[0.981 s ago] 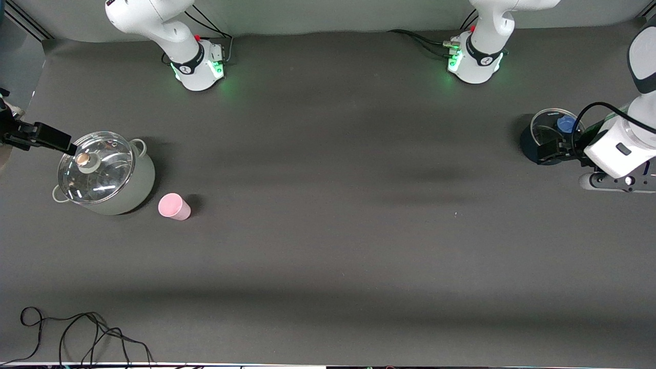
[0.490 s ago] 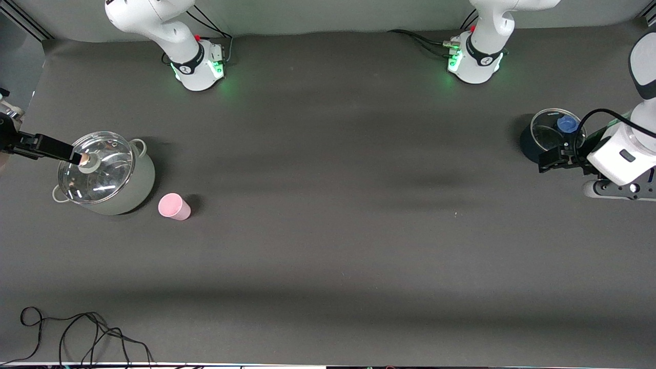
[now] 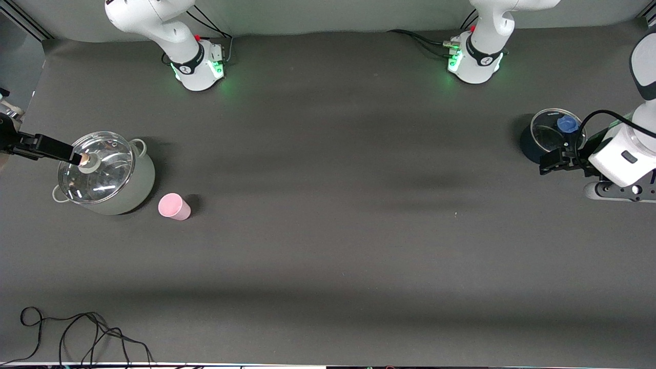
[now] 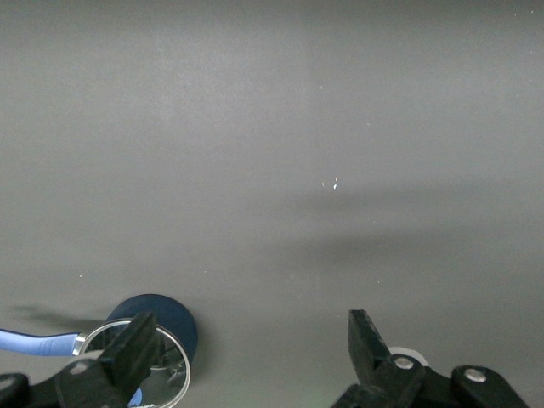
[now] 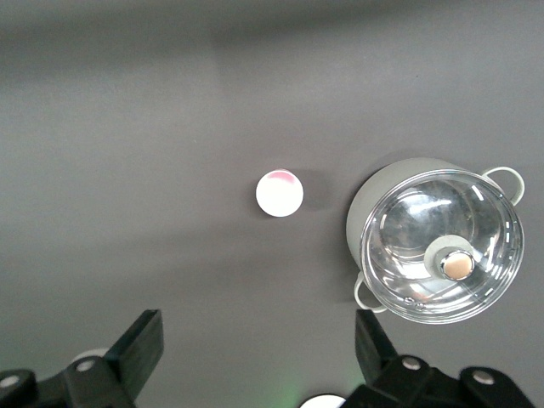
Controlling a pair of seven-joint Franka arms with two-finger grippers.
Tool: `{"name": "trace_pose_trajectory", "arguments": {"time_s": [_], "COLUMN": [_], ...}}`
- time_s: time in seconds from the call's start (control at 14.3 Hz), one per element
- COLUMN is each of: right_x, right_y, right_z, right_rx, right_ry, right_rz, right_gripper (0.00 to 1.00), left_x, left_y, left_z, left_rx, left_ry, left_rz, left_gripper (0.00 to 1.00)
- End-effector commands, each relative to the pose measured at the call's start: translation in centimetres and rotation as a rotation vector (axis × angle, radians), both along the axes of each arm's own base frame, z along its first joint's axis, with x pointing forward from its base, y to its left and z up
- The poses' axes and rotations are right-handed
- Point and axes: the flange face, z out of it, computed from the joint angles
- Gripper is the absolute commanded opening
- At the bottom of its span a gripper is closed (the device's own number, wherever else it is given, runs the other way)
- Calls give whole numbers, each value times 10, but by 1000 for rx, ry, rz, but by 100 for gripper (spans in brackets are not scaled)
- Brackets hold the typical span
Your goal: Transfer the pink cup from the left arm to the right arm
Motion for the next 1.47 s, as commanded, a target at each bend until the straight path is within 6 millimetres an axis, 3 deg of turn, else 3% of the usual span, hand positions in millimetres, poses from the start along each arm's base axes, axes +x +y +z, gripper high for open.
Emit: {"name": "trace_pose_trajectory", "arguments": {"time_s": [0.0,0.35,0.77,1.4], "right_x": [1,3,4,-2], "right_y": [-21,-28,-55,-39], "right_z": [4,0,-6,-5], "right_rx": [4,2,72,34], "right_ry": [-13,-8,-4,-20], "right_rz": [-9,-24,-29,23], "right_gripper": [100,100,100,100], "left_x": [5,6,8,8], "left_y": [-2,-3,-3,-3], "left_z": [4,2,3,3], "left_rx": [-2,-4,-4,-4], "left_ry": [-14,-13,-16,-16], "left_rz": [2,2,2,2], "left_gripper": [100,100,100,100]}}
